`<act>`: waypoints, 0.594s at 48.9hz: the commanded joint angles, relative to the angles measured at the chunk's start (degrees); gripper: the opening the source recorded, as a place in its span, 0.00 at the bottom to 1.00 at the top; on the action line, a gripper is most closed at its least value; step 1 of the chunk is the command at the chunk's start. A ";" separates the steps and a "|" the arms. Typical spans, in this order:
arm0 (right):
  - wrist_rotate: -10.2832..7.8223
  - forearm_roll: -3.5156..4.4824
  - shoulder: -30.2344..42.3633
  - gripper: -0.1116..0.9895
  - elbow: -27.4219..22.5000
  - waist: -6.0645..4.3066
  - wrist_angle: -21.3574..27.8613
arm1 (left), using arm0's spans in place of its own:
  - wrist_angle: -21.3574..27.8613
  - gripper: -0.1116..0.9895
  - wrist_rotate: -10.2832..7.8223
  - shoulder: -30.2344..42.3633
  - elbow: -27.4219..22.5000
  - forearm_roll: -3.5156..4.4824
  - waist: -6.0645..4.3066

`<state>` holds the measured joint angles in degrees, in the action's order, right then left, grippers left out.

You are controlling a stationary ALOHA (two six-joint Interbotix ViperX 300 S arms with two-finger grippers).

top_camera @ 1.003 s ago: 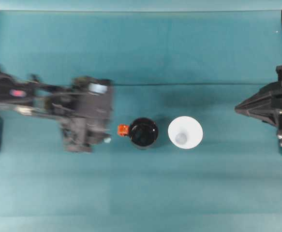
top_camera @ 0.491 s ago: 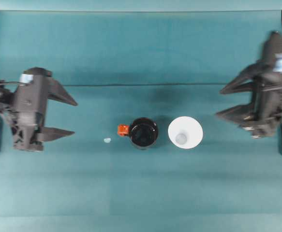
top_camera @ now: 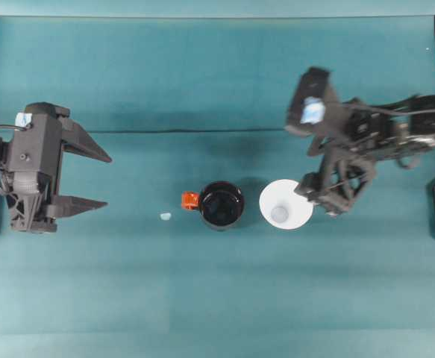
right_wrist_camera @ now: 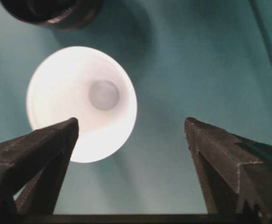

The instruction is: Put the paper cup into the moved red handle cup holder.

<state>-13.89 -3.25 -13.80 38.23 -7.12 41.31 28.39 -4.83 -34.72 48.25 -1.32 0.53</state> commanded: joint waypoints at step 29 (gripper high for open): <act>-1.41 -0.09 11.69 0.94 0.35 -0.44 -6.86 | -0.35 0.88 0.09 0.00 -0.18 -0.18 -0.09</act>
<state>-14.68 -3.25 -2.02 38.94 -7.47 34.98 28.39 -4.75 -34.63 48.78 -1.32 0.53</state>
